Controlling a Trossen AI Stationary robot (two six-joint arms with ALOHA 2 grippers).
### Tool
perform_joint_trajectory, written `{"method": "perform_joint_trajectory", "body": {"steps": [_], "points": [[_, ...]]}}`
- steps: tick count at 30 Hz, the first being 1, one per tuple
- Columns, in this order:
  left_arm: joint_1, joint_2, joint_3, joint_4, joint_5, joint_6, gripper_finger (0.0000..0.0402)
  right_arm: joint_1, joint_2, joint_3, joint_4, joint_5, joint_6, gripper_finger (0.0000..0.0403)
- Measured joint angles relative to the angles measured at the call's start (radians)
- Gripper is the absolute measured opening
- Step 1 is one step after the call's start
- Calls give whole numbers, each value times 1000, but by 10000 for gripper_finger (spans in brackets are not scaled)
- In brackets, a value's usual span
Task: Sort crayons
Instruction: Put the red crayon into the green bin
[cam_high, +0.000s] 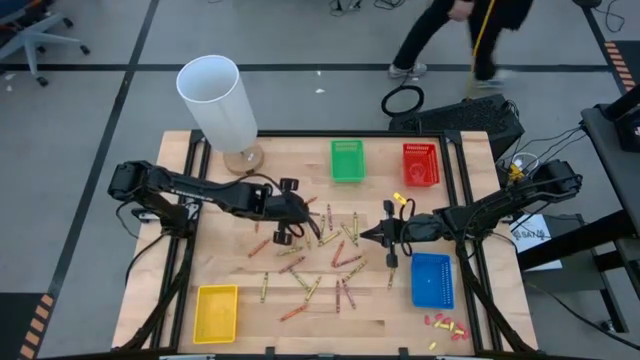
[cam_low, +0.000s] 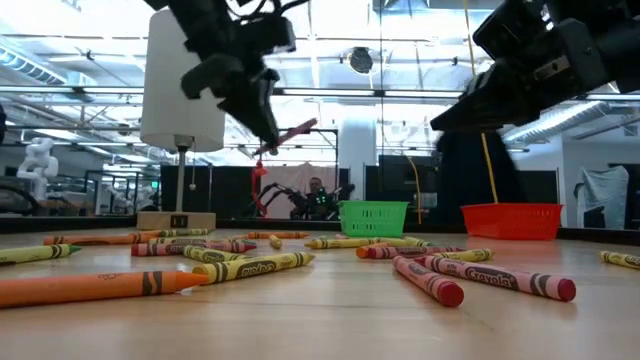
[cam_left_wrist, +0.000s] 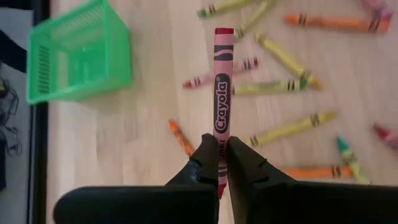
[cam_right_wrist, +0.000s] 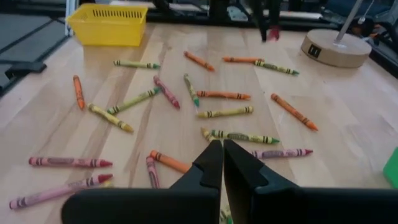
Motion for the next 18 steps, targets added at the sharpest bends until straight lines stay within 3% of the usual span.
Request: {"method": "perform_joint_trajectory", "body": {"steps": [9, 18], "points": [[0, -2, 22, 255, 1, 0, 8, 0, 0, 0, -50, 0, 22, 0], [0, -2, 22, 389, 4, 2, 8, 0, 0, 0, -59, 0, 8, 0]]}}
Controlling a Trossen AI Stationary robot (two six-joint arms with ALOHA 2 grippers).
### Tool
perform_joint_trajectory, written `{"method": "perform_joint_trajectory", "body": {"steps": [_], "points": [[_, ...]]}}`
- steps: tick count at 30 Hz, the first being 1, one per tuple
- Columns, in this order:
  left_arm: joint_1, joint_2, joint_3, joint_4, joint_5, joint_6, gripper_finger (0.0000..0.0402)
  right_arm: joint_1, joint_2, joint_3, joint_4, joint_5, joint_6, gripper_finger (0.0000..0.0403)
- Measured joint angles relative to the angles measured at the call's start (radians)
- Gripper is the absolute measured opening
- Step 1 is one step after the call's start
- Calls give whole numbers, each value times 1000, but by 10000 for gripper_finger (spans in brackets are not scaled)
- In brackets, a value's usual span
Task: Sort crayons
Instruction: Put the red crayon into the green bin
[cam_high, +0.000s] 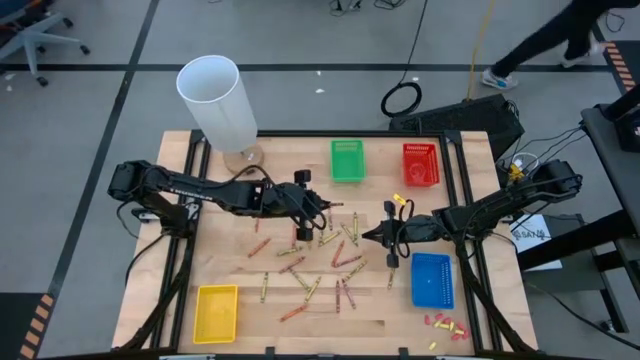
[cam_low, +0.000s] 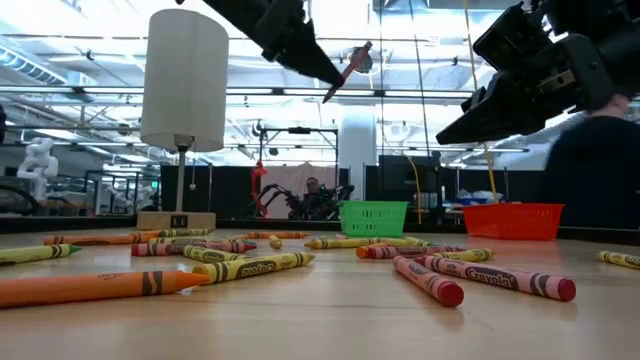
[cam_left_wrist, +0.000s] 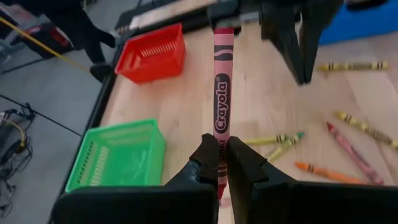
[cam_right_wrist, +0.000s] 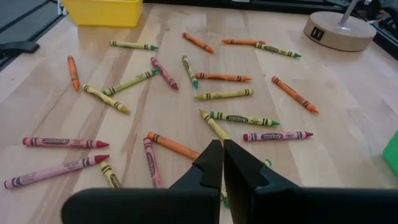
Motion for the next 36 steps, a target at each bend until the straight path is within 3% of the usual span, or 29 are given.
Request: {"method": "perform_joint_trajectory", "body": {"steps": [4, 24, 36], "points": [[0, 0, 0, 22, 0, 44, 8, 0, 0, 0, -31, 0, 0, 0], [-7, 0, -1, 44, 0, 850, 9, 0, 1, 0, -59, 0, -1, 0], [-7, 0, -1, 44, -1, 892, 9, 0, 1, 0, -75, 0, -1, 0]]}}
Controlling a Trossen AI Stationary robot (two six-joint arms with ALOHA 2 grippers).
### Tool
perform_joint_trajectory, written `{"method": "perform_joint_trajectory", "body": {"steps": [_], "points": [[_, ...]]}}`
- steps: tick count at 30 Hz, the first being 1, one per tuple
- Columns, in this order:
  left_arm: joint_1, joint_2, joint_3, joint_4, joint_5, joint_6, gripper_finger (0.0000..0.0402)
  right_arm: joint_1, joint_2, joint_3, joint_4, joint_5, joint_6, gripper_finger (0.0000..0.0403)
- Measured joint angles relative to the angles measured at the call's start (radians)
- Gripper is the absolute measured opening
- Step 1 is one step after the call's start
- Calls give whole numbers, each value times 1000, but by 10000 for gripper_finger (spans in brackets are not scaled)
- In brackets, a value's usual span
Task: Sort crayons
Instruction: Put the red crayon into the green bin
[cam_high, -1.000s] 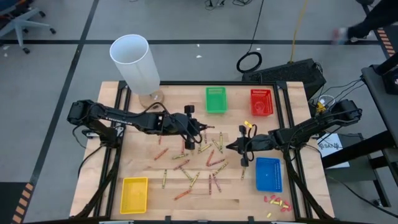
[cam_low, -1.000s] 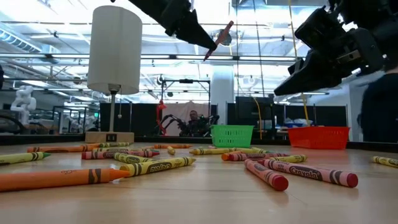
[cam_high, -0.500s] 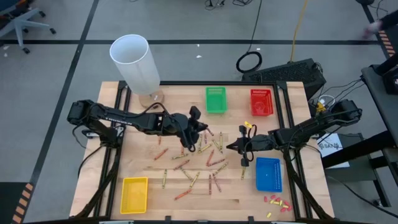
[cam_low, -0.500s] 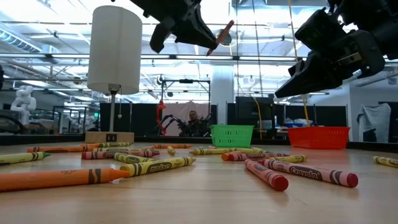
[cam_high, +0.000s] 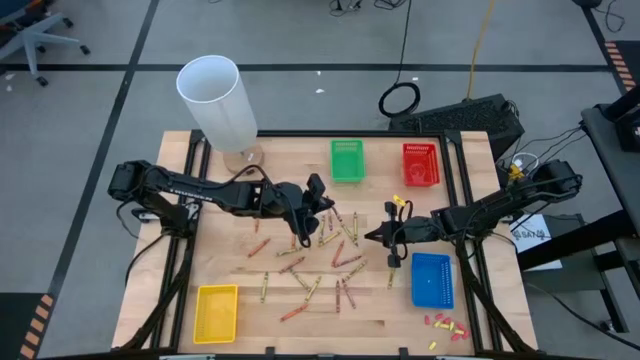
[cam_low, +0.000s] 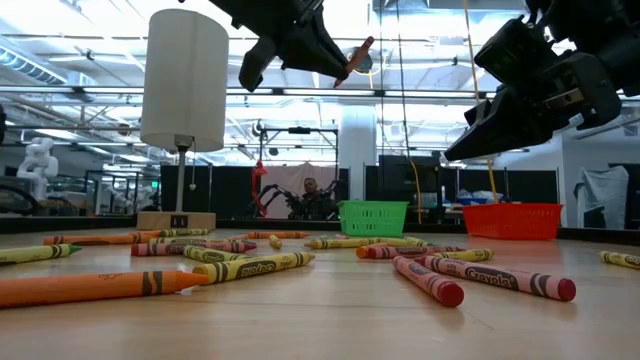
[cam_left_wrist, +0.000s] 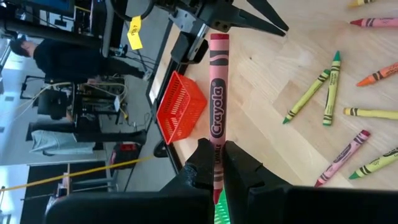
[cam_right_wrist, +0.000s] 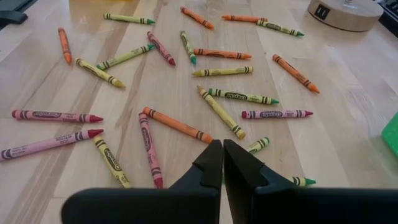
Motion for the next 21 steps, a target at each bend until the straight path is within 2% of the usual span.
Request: {"method": "perform_joint_trajectory", "body": {"steps": [5, 10, 15, 21], "points": [[0, 0, 0, 0, 0, -14, 9, 0, 0, 0, -5, 0, 6, 0], [0, 0, 0, -1, -2, -115, 9, 0, 0, 0, -1, 0, 14, 0], [0, 0, 0, -2, -1, -256, 9, 0, 0, 0, 34, 54, 64, 0], [0, 0, 0, -3, 4, -494, 9, 0, 0, 0, 157, 57, 47, 10]]}}
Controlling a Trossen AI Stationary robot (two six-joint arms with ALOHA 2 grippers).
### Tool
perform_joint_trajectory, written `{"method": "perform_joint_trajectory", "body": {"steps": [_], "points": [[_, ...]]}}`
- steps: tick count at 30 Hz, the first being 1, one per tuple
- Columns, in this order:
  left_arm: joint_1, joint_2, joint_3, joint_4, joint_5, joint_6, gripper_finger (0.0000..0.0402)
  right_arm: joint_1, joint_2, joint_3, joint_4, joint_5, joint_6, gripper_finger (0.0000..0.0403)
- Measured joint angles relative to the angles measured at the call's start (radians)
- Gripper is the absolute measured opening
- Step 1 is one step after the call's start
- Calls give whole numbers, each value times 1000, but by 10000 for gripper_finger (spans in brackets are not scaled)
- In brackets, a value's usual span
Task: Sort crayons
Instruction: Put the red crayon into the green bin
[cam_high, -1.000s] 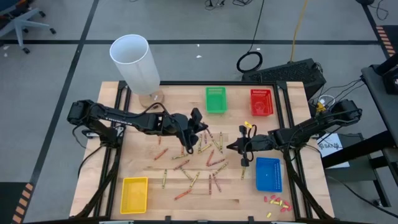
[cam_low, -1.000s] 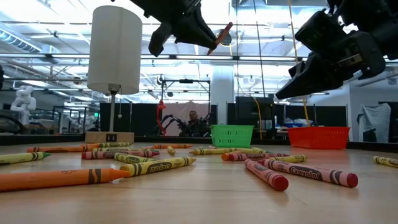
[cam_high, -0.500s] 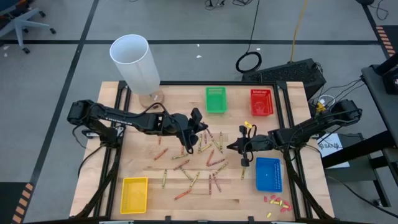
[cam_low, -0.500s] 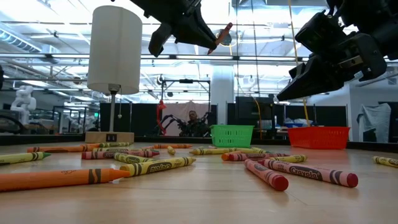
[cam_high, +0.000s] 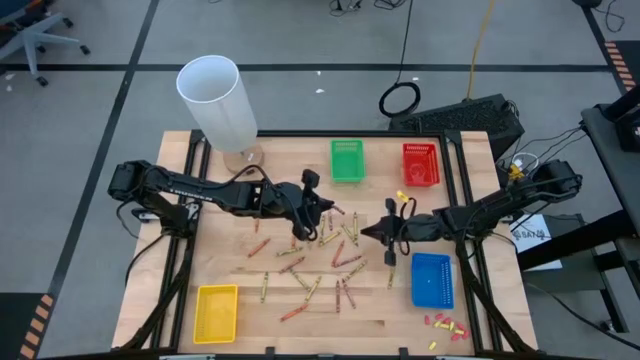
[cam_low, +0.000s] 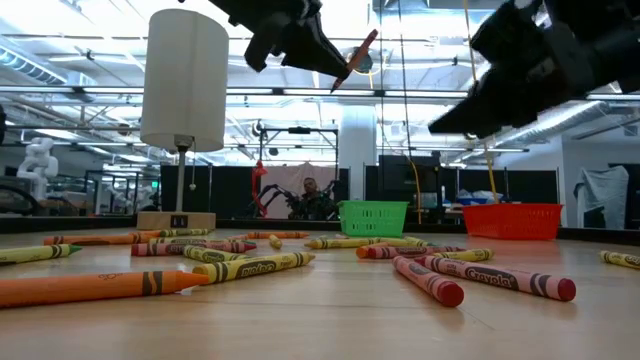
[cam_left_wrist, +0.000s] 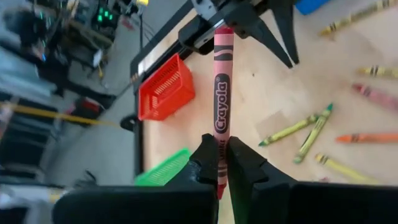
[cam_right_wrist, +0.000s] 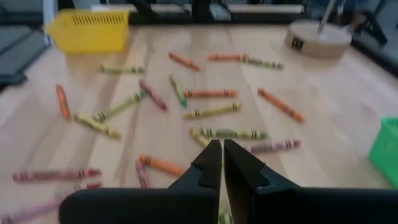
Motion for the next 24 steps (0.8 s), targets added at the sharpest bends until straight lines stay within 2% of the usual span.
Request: {"method": "perform_joint_trajectory", "body": {"steps": [4, 9, 12, 17, 24], "points": [[0, 0, 0, 0, 0, -173, 9, 0, 0, 0, 90, 29, -53, 40], [0, 0, 0, 0, 1, -416, 9, 0, 0, 0, 167, 209, -74, 86], [0, 0, 0, 0, 1, -549, 9, 0, 0, 0, 191, 263, -100, 109], [0, 0, 0, 0, 1, -743, 9, 0, 0, 0, 213, 283, -118, 132], [0, 0, 0, 0, 2, -941, 9, 1, 0, 0, 205, 282, -115, 136]]}}
